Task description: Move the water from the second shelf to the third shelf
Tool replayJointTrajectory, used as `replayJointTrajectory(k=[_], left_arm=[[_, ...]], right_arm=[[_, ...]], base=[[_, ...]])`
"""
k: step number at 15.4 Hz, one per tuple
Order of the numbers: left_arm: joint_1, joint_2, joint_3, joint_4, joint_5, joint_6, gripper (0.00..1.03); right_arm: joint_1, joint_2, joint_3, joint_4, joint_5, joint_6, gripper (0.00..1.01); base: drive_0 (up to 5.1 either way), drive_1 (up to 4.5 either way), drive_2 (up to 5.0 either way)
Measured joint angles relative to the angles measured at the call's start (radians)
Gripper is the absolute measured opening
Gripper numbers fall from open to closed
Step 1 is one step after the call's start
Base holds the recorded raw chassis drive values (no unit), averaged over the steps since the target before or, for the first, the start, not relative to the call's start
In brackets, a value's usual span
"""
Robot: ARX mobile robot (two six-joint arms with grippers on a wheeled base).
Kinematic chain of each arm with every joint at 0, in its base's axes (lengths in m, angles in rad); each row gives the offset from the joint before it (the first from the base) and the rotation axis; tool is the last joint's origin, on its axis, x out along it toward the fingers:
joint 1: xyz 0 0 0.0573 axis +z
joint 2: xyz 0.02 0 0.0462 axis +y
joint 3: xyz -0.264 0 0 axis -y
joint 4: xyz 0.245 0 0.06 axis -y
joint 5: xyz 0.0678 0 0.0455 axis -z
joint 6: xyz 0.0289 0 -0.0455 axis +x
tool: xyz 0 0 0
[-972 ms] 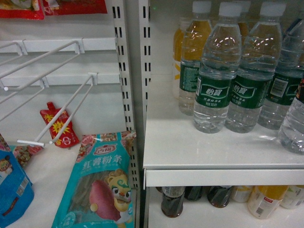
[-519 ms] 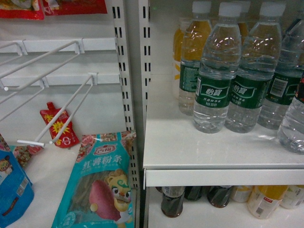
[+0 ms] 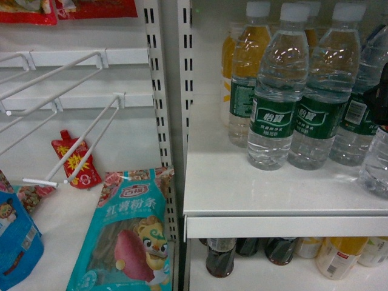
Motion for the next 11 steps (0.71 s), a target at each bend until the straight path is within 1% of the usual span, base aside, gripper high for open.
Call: replayJointTrajectory(k=[3,4,7,11], left_arm=[[0.0,0.0,0.0,0.0,0.0,0.0,0.98],[0.0,0.0,0.0,0.0,0.0,0.0,0.98],[0.0,0.0,0.0,0.0,0.0,0.0,0.98],[0.0,0.0,0.0,0.0,0.0,0.0,0.98]], right_arm=[[-0.001,-0.003,0.0,-0.013,-0.003,-0.001,0.98],[-0.008,-0.017,0.0,-0.034,-0.008,-0.003,0.98],[-0.021,-0.055,-0.006,-0.029,-0.023,-0.009,0.98],[-0.033,-0.08,-0.037,-0.038,-0.027,-0.051,0.98]], base=[[0.0,0.0,0.0],[0.0,0.0,0.0],[0.0,0.0,0.0],[0.0,0.0,0.0]])
